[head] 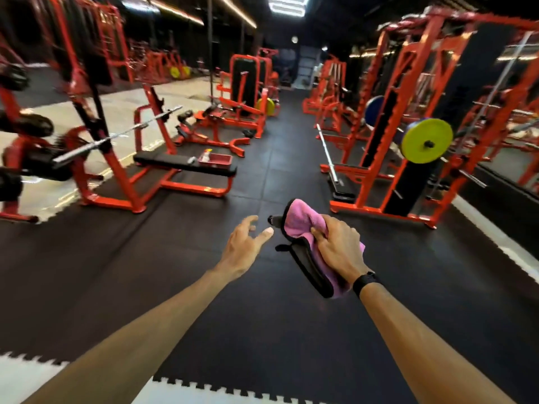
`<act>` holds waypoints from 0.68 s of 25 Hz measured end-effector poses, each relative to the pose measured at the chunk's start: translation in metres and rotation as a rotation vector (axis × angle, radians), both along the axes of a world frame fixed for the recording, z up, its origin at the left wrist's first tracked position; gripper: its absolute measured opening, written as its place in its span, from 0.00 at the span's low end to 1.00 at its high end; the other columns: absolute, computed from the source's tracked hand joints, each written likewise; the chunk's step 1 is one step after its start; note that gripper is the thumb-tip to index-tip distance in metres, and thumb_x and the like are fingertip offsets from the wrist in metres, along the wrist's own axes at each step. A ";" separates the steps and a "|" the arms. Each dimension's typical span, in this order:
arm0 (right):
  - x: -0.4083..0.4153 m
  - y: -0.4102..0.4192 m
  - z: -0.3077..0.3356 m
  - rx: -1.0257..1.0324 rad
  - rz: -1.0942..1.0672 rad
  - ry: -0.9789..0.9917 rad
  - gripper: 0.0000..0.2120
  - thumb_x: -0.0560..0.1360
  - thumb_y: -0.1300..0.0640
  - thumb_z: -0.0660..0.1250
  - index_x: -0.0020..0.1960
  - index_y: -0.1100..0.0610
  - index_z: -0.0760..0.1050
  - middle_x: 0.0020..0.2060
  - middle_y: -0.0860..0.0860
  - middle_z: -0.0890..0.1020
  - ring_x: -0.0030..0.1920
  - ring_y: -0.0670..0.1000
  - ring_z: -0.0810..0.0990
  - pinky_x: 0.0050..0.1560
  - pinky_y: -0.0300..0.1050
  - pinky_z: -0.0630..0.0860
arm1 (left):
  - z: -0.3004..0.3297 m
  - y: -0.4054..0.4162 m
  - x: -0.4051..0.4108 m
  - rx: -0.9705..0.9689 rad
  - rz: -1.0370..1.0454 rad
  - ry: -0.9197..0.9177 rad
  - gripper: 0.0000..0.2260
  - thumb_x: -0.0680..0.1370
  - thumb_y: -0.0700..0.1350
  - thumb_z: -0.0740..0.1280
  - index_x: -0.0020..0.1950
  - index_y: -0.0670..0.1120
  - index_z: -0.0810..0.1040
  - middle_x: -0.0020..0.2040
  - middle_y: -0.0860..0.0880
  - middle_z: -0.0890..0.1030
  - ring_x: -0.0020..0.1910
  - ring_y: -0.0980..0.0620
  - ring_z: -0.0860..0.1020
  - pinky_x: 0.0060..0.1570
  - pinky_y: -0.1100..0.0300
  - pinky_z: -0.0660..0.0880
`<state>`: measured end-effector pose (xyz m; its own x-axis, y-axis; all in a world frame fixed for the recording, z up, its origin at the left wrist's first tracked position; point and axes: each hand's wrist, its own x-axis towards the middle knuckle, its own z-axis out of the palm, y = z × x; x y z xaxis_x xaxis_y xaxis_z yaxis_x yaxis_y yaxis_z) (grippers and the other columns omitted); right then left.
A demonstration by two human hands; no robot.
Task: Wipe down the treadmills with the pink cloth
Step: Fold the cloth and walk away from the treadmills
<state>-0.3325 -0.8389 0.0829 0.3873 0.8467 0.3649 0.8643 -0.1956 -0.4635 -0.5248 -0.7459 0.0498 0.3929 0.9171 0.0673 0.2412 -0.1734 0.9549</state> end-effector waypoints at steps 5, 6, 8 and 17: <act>0.000 0.092 -0.019 0.028 0.145 -0.055 0.08 0.79 0.56 0.62 0.53 0.52 0.79 0.49 0.49 0.84 0.49 0.58 0.79 0.58 0.61 0.70 | -0.014 0.068 -0.006 0.025 0.115 -0.025 0.25 0.80 0.54 0.67 0.75 0.48 0.68 0.67 0.45 0.74 0.65 0.48 0.72 0.60 0.58 0.67; 0.000 0.114 -0.026 0.036 0.166 -0.068 0.08 0.79 0.56 0.61 0.53 0.51 0.79 0.48 0.48 0.84 0.49 0.57 0.79 0.58 0.60 0.70 | -0.021 0.088 -0.006 0.031 0.131 -0.032 0.25 0.80 0.54 0.67 0.74 0.48 0.68 0.66 0.46 0.74 0.65 0.48 0.73 0.60 0.57 0.67; 0.000 0.163 -0.045 0.047 0.197 -0.067 0.07 0.79 0.56 0.61 0.51 0.51 0.78 0.46 0.47 0.84 0.47 0.57 0.79 0.58 0.59 0.69 | -0.043 0.131 -0.007 0.048 0.165 -0.034 0.26 0.79 0.55 0.67 0.74 0.48 0.68 0.65 0.46 0.75 0.64 0.48 0.73 0.61 0.55 0.69; -0.011 0.428 -0.227 0.090 0.263 -0.054 0.06 0.78 0.57 0.60 0.47 0.52 0.76 0.44 0.50 0.83 0.45 0.59 0.78 0.56 0.59 0.70 | -0.193 0.377 0.001 0.129 0.240 -0.004 0.30 0.70 0.63 0.66 0.67 0.49 0.73 0.56 0.51 0.80 0.58 0.50 0.77 0.58 0.56 0.71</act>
